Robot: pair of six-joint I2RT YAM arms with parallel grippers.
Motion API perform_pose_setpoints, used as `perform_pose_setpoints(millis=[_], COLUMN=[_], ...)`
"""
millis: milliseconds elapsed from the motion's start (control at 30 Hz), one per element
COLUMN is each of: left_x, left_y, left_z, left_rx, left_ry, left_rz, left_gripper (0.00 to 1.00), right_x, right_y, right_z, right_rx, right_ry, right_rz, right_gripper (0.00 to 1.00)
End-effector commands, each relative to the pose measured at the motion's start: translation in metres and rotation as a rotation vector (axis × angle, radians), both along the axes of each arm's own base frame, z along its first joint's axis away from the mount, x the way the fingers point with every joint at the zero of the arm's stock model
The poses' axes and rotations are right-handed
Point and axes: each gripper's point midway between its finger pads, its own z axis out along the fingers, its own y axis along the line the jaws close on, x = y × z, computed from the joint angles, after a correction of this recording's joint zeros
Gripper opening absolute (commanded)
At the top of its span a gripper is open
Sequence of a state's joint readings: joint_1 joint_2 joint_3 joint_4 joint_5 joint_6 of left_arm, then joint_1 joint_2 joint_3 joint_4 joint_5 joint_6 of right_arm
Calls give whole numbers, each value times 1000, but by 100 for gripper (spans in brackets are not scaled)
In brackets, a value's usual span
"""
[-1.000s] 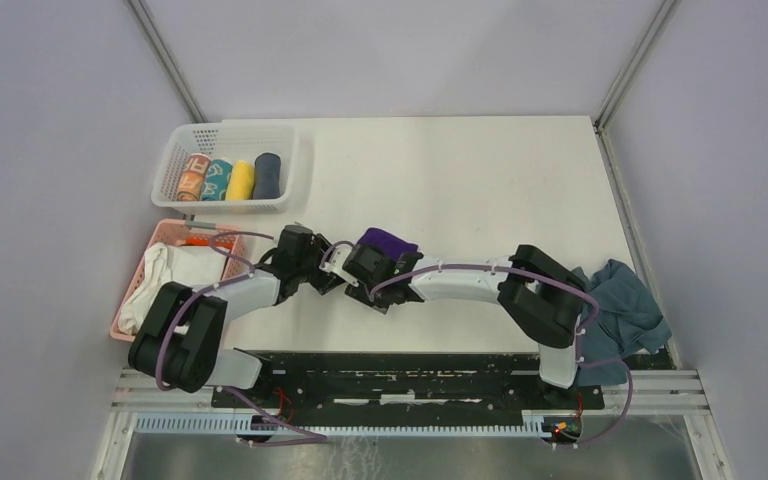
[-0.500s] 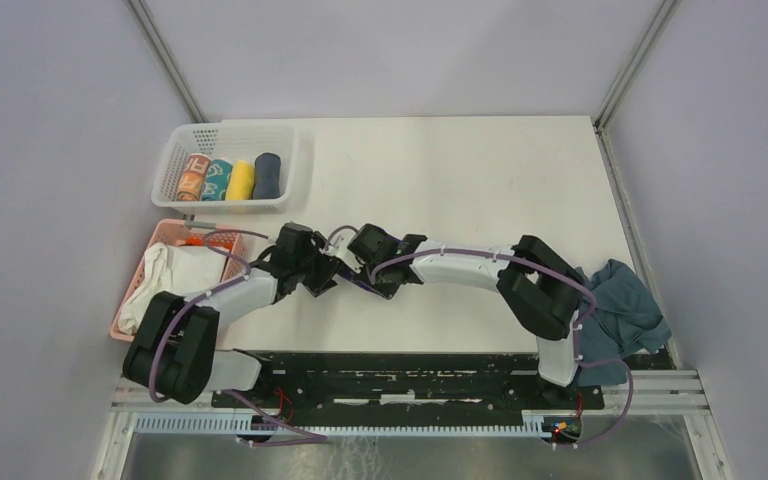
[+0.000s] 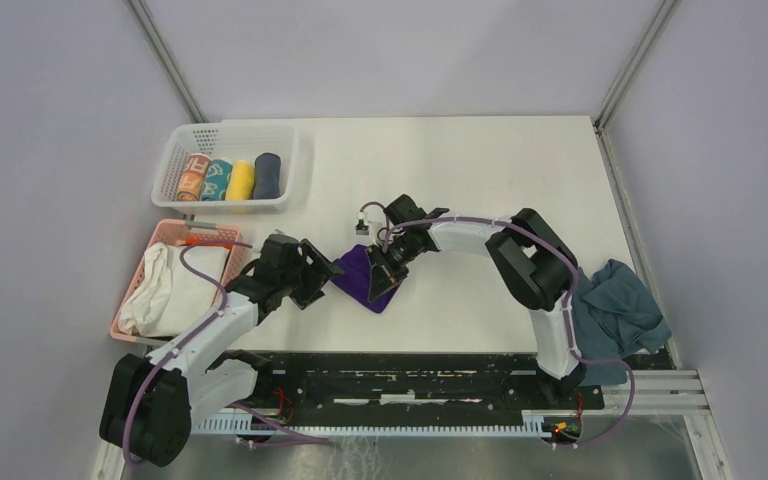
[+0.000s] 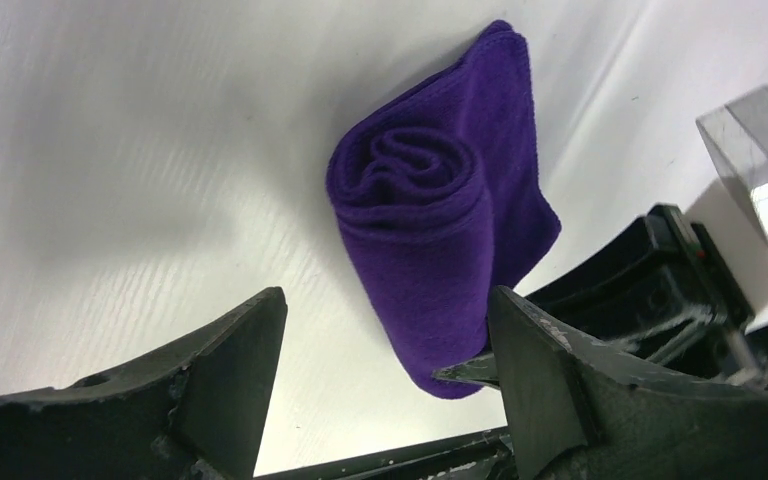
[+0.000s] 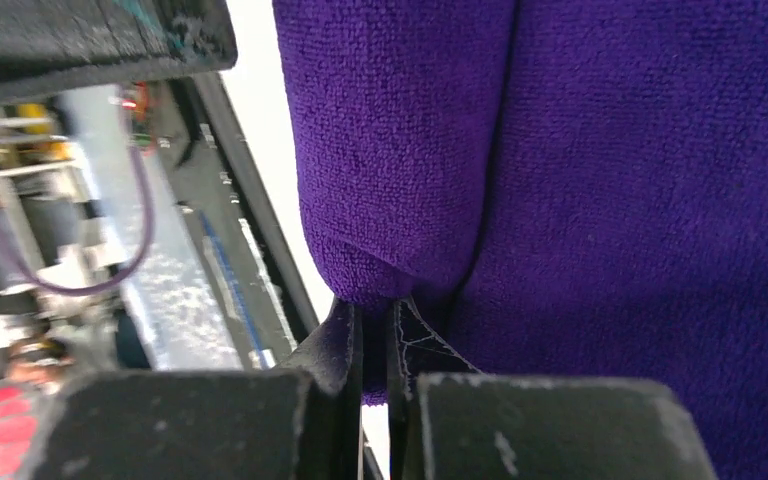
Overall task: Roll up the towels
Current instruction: Roll the towel at the center of the board.
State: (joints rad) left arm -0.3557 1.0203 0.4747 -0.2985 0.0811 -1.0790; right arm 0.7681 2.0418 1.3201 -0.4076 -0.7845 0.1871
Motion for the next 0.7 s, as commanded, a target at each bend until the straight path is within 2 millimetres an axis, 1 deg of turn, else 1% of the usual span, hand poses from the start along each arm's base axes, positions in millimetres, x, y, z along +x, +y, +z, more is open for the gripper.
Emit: perform_pose_setpoints(millis=[0, 167, 233, 333, 400, 467, 533, 567, 667], left_x=[-5, 4, 11, 17, 18, 18, 16, 16, 13], left_y=[-4, -14, -16, -19, -19, -19, -18, -17, -15], left_z=[-4, -7, -8, -12, -19, -25, -34, -38, -47], left_rx=[-15, -46, -52, -44, -34, -21, -4, 2, 23], left_ry=[-1, -4, -12, -8, 10, 26, 52, 60, 87], left_rz=[-32, -49, -51, -56, -58, -60, -57, -55, -49], left_gripper=[81, 81, 81, 80, 78, 77, 76, 75, 74], right_x=[-12, -2, 0, 2, 4, 6, 9, 12, 19], right_y=[6, -2, -4, -7, -10, -13, -16, -18, -27], right_z=[1, -15, -20, -24, -25, -20, -12, -10, 7], right_rx=[99, 80, 66, 36, 17, 8, 4, -9, -48], right_ry=[235, 307, 309, 298, 267, 220, 164, 121, -24], right_rz=[-5, -65, -80, -94, -97, -102, -105, -115, -131], right_gripper=[5, 6, 7, 11, 17, 25, 34, 37, 46])
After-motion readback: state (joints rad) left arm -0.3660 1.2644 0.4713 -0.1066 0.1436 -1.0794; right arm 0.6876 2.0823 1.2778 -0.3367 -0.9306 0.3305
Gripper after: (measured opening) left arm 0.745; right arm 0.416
